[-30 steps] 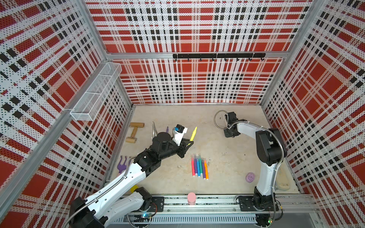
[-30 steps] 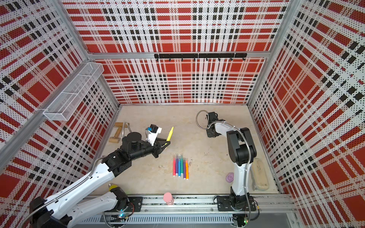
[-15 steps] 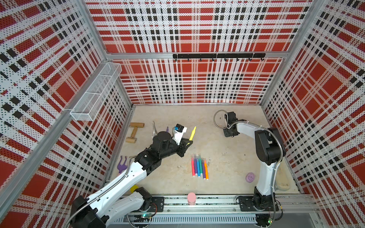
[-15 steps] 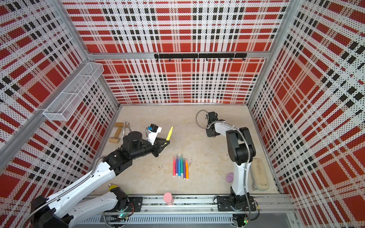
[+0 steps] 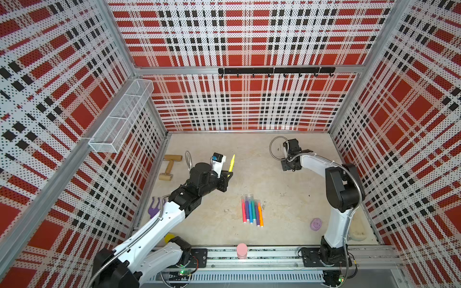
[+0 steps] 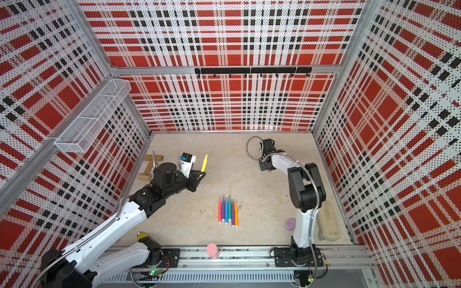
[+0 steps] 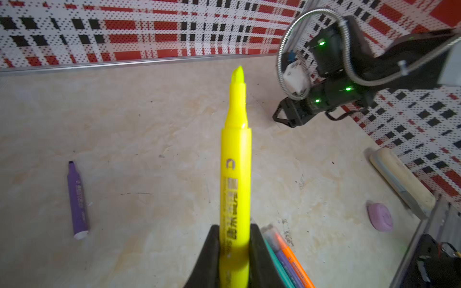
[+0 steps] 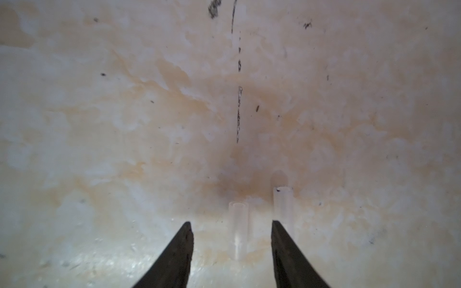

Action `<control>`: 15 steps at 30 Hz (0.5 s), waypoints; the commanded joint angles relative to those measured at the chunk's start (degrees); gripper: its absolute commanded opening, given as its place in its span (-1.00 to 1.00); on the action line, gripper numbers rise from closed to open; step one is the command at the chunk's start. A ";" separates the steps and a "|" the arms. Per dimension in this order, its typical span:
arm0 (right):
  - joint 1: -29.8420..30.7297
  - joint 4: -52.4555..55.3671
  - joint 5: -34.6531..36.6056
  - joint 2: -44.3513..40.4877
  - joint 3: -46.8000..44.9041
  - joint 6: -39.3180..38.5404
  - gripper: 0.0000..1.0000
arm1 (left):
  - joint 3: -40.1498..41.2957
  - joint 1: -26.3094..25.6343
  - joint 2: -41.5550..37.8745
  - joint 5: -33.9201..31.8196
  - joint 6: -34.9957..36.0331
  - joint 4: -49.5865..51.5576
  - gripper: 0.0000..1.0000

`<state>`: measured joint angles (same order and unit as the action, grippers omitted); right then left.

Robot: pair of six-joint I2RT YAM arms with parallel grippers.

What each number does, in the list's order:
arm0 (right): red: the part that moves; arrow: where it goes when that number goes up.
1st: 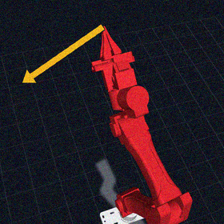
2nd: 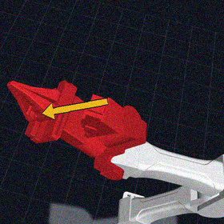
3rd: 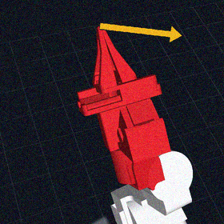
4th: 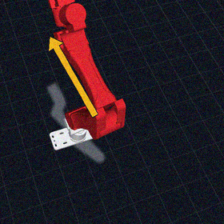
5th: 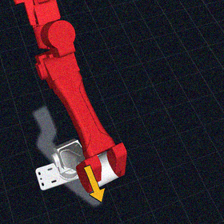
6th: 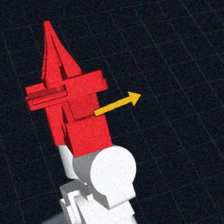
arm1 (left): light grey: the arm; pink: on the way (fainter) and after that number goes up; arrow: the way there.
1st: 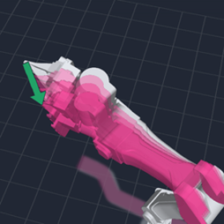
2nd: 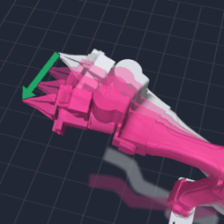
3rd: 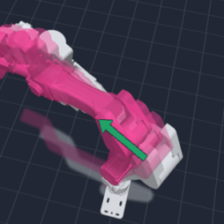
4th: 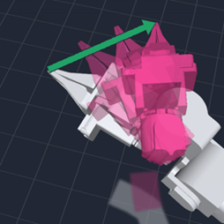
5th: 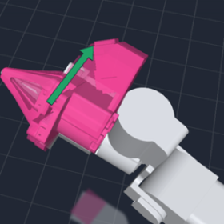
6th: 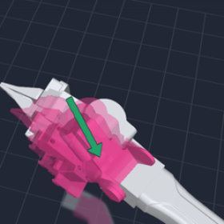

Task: Remove pen caps from pens
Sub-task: Place the pen cap at the top-right of the table, then place the pen at the top-center of the table.

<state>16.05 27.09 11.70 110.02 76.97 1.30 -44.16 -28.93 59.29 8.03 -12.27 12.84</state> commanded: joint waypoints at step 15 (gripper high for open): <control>7.99 -15.08 -8.01 -25.98 -19.22 9.01 0.38 | -17.55 12.06 35.45 -1.33 -3.04 6.87 -1.00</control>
<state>23.22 17.17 6.24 87.07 61.73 6.57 -57.47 -16.97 91.98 8.64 -14.76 17.50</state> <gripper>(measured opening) 0.690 0.179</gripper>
